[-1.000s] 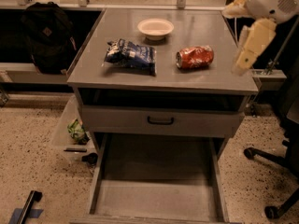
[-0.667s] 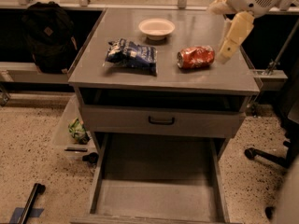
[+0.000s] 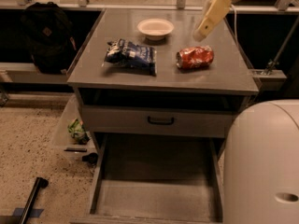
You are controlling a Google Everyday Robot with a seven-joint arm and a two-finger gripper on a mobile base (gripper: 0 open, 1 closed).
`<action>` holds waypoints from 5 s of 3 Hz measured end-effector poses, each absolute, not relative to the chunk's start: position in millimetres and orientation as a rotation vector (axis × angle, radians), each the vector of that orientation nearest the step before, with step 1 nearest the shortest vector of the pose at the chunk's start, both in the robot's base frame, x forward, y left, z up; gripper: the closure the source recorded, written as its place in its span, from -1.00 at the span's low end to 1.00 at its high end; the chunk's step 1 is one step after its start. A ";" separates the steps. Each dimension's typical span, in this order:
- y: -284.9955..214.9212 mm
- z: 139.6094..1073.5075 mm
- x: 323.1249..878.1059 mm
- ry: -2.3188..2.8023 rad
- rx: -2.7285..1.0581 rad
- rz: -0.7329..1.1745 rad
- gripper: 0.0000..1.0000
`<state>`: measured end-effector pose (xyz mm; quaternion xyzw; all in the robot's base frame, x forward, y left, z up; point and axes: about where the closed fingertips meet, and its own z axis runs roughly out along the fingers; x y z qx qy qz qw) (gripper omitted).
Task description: Place coke can into middle drawer
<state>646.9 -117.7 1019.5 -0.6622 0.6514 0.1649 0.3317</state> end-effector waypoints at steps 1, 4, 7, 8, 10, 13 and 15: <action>-110.5 1048.4 664.4 1.628 -1.660 0.361 -1.00; -119.6 1016.3 681.7 1.729 -1.678 0.329 -1.00; -139.7 945.4 704.3 1.909 -1.663 0.377 -1.00; -157.6 898.3 721.2 1.969 -1.585 0.443 -1.00; -176.0 834.6 735.3 2.045 -1.499 0.532 -1.00; -176.1 834.6 735.3 2.045 -1.499 0.532 0.31; -179.3 833.7 733.9 2.042 -1.518 0.499 1.00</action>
Offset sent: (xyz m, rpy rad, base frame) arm 0.0079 0.0029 0.0273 0.0346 -0.0845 -0.0157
